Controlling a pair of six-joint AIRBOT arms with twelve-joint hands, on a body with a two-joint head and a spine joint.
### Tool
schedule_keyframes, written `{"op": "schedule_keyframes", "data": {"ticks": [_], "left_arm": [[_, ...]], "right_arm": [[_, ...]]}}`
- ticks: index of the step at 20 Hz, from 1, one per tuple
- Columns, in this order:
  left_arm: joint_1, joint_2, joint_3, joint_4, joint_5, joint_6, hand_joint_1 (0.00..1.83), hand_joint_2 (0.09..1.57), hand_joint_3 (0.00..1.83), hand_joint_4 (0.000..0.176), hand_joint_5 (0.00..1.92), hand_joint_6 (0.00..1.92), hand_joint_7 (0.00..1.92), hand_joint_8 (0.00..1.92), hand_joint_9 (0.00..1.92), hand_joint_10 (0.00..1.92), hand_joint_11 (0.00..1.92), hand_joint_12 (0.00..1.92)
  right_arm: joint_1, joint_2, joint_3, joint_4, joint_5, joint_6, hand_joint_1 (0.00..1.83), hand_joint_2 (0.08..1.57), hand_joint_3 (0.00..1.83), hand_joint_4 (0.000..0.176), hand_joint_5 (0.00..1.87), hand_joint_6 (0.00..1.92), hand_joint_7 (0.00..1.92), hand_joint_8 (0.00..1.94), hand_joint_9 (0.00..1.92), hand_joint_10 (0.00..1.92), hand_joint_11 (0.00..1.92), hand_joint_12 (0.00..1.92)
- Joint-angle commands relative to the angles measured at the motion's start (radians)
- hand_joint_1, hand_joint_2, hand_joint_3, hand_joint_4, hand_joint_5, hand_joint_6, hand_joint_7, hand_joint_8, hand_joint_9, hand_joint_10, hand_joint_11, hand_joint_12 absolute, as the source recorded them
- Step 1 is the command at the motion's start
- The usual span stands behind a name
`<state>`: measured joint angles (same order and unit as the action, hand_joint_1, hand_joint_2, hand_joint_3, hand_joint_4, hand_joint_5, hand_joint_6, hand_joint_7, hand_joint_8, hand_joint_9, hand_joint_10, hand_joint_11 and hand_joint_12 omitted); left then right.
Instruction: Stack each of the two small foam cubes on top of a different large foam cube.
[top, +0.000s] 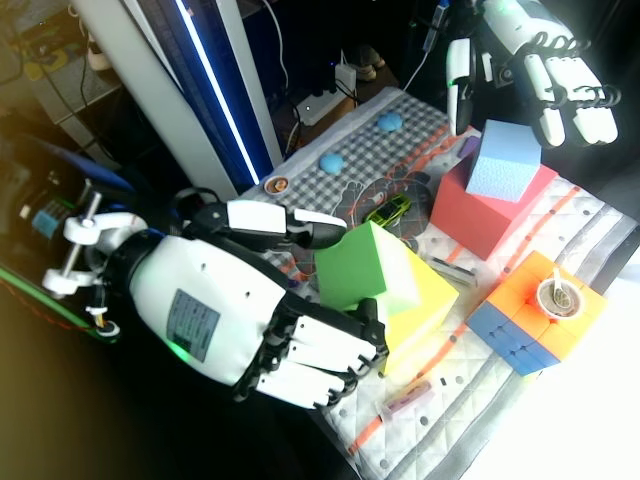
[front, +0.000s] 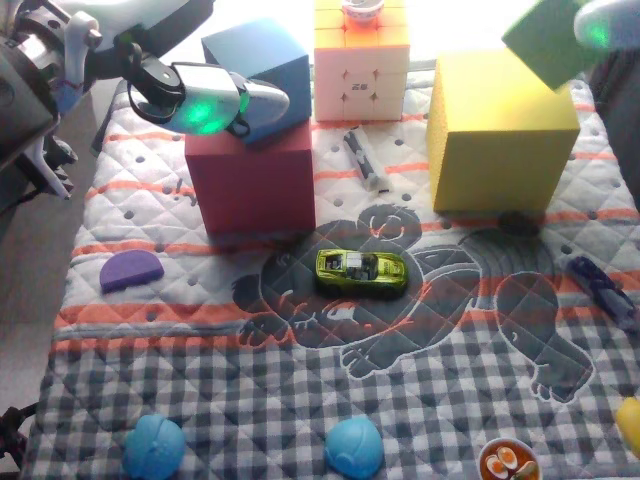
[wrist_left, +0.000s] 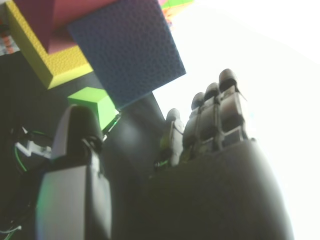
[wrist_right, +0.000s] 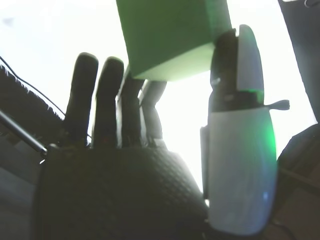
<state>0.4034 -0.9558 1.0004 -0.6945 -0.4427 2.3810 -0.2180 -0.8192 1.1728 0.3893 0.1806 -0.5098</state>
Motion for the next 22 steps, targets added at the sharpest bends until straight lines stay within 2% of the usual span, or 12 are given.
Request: {"op": "schedule_keyframes", "data": {"ticks": [1,3,5,6,8,10,11,12,16,18,21,22], "left_arm": [[-0.006,0.004,-0.001,0.027,-0.102,-0.003,0.76,1.13,0.0,0.176,0.07,0.04,0.0,0.0,0.0,0.0,0.0,0.57],[-0.006,0.004,-0.001,0.027,-0.102,-0.003,0.74,1.12,0.0,0.176,0.05,0.04,0.0,0.0,0.0,0.0,0.0,0.55],[-0.006,0.004,-0.001,0.027,-0.104,-0.003,0.73,1.12,0.0,0.176,0.04,0.06,0.0,0.0,0.0,0.0,0.0,0.37],[-0.006,0.004,-0.001,0.027,-0.104,-0.003,0.74,1.12,0.0,0.176,0.04,0.07,0.0,0.0,0.0,0.0,0.0,0.42],[-0.006,0.004,-0.001,0.027,-0.104,-0.003,0.76,1.13,0.0,0.176,0.03,0.08,0.0,0.0,0.0,0.0,0.0,0.36],[-0.006,0.004,-0.001,0.027,-0.103,-0.003,0.76,1.12,0.0,0.176,0.03,0.09,0.0,0.0,0.0,0.0,0.0,0.34],[-0.006,0.004,-0.001,0.027,-0.103,-0.003,0.76,1.12,0.0,0.176,0.03,0.11,0.0,0.0,0.0,0.0,0.0,0.39],[-0.006,0.004,-0.001,0.027,-0.103,-0.003,0.77,1.12,0.0,0.176,0.02,0.13,0.0,0.0,0.0,0.0,0.0,0.34],[-0.007,0.003,-0.001,0.028,-0.102,-0.003,0.76,1.12,0.0,0.176,0.0,0.17,0.0,0.0,0.0,0.0,0.0,0.79],[-0.007,0.003,-0.001,0.028,-0.103,-0.003,0.75,1.13,0.0,0.174,0.0,0.17,0.0,0.0,0.0,0.0,0.0,0.8],[-0.007,0.003,-0.001,0.029,-0.103,-0.003,0.77,1.12,0.0,0.166,0.0,0.17,0.0,0.0,0.0,0.0,0.0,0.58],[-0.007,0.003,-0.001,0.029,-0.103,-0.003,0.77,1.12,0.0,0.169,0.0,0.16,0.0,0.0,0.0,0.0,0.0,0.49]], "right_arm": [[0.005,0.011,0.012,-0.07,0.11,0.009,0.94,1.44,0.0,0.0,0.43,1.78,0.09,1.72,0.02,1.89,0.06,1.92],[0.006,0.01,0.012,-0.113,0.113,0.009,1.1,1.29,0.0,0.0,0.06,1.42,0.13,1.64,0.16,1.91,0.12,1.92],[0.006,0.009,0.012,-0.181,0.118,0.009,1.22,1.28,0.05,0.0,0.13,1.5,0.51,1.64,0.31,1.91,0.16,1.92],[0.006,0.009,0.013,-0.185,0.119,0.009,1.16,1.21,0.03,0.0,0.13,1.54,0.27,1.69,0.28,1.9,0.17,1.92],[0.007,0.008,0.016,-0.191,0.12,0.009,1.07,1.36,0.01,0.0,0.51,1.56,0.55,1.81,0.32,1.92,0.21,1.92],[0.02,0.003,0.015,-0.217,0.12,0.009,1.05,1.32,0.0,0.0,0.61,1.53,0.33,1.74,0.32,1.9,0.2,1.92],[0.023,-0.001,0.015,-0.223,0.12,0.009,1.12,1.23,0.0,0.0,0.31,1.45,0.21,1.69,0.24,1.84,0.12,1.92],[0.028,-0.004,0.014,-0.23,0.12,0.009,1.03,1.33,0.0,0.0,0.49,1.61,0.14,1.66,0.16,1.81,0.08,1.92],[0.036,-0.025,0.022,-0.244,0.12,0.009,1.03,1.33,0.0,0.0,0.6,1.57,0.09,1.76,0.08,1.92,0.27,1.92],[0.036,-0.038,0.028,-0.244,0.12,0.009,1.13,1.19,0.0,0.0,0.18,1.54,0.02,1.69,0.0,1.87,0.09,1.92],[0.036,-0.065,0.037,-0.244,0.132,0.009,1.13,1.2,0.0,0.0,0.21,1.47,0.07,1.42,0.0,1.57,0.0,1.92],[0.036,-0.072,0.041,-0.244,0.132,0.009,1.03,1.31,0.0,0.0,0.48,1.58,0.08,1.41,0.0,1.57,0.0,1.92]]}}
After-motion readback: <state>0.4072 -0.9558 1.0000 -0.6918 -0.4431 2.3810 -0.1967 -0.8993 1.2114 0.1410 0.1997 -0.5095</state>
